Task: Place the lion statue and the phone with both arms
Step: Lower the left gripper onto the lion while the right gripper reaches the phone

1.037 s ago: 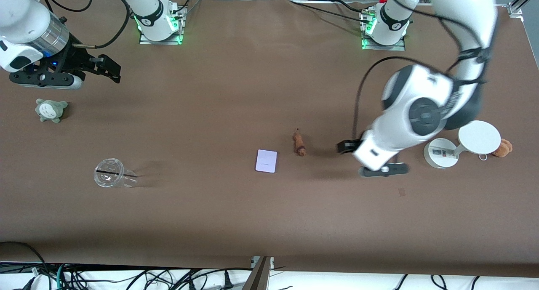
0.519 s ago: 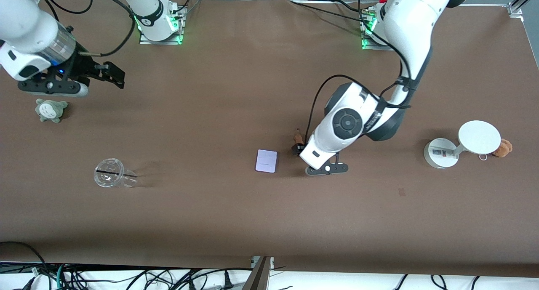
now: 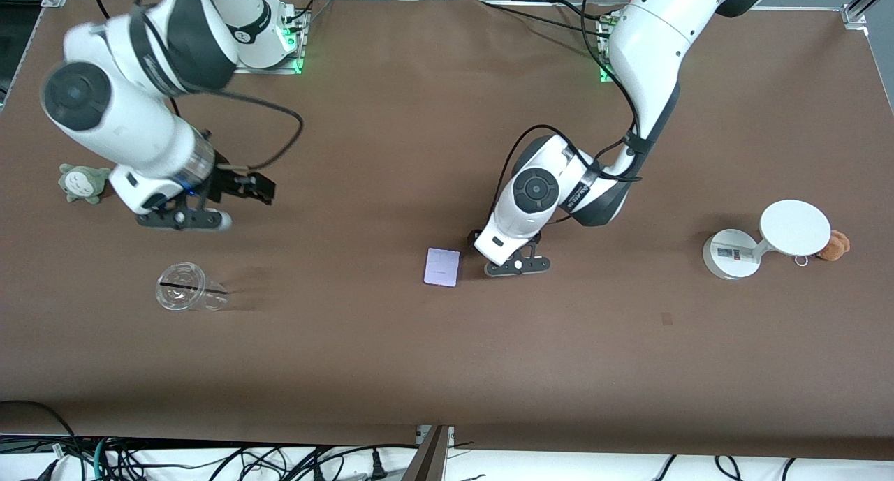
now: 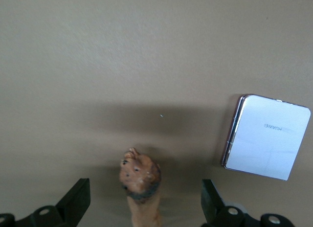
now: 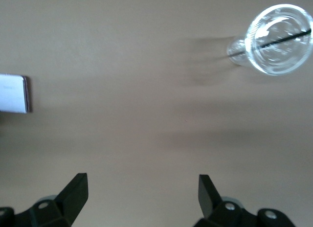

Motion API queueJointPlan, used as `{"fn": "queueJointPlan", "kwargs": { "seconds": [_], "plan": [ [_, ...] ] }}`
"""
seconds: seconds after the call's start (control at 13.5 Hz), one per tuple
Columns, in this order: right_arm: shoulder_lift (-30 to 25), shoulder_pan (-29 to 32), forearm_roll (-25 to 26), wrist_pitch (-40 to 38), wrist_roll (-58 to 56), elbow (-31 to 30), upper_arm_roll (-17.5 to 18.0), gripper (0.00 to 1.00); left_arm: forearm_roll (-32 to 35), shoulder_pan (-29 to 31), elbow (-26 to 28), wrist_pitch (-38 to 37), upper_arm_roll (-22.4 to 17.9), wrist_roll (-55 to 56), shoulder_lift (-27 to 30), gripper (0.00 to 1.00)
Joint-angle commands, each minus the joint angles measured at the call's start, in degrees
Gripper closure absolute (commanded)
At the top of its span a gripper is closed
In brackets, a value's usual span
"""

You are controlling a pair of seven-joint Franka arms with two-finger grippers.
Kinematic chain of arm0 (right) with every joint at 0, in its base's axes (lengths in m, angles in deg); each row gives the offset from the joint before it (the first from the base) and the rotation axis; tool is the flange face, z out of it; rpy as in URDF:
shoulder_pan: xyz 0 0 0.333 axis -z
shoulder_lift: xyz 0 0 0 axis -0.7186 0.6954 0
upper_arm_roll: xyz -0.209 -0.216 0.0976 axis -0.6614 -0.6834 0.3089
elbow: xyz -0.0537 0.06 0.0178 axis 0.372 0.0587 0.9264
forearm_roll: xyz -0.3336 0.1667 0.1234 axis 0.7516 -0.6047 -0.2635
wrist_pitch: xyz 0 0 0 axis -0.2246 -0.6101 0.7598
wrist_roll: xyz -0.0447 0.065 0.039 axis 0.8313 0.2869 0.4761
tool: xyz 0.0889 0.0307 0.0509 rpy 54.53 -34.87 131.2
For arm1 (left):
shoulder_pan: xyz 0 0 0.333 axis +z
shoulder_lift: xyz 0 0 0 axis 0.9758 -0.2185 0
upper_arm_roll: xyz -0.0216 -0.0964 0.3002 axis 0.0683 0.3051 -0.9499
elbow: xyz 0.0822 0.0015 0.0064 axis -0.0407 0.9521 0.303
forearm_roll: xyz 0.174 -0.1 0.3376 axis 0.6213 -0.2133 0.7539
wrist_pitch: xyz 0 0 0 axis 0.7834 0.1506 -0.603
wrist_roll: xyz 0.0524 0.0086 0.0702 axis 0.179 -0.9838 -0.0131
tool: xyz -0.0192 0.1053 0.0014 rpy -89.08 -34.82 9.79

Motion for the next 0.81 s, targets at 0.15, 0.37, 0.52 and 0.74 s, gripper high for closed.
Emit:
{"fn": "queueJointPlan", "kwargs": {
  "seconds": [0.15, 0.37, 0.52, 0.74],
  "plan": [
    [8.81, -1.92, -3.17, 5.01, 4.49, 6.60, -0.14, 0.00, 4.38, -1.70, 2.91, 3.41, -0.77, 5.21, 0.47, 0.00],
    [10.75, -4.12, -2.99, 7.84, 7.56, 6.60, -0.14, 0.00, 4.73, -1.70, 3.09, 3.41, -0.77, 5.66, 0.38, 0.00],
    [11.28, -4.12, -2.99, 8.02, 8.01, 6.60, -0.14, 0.00, 5.52, -1.70, 3.09, 3.41, -0.77, 5.66, 0.38, 0.40],
    [13.64, -5.26, -3.08, 12.22, 10.98, 6.69, -0.14, 0.00, 7.90, -1.70, 3.88, 3.32, -0.68, 5.75, 0.56, 1.00]
  ]
}}
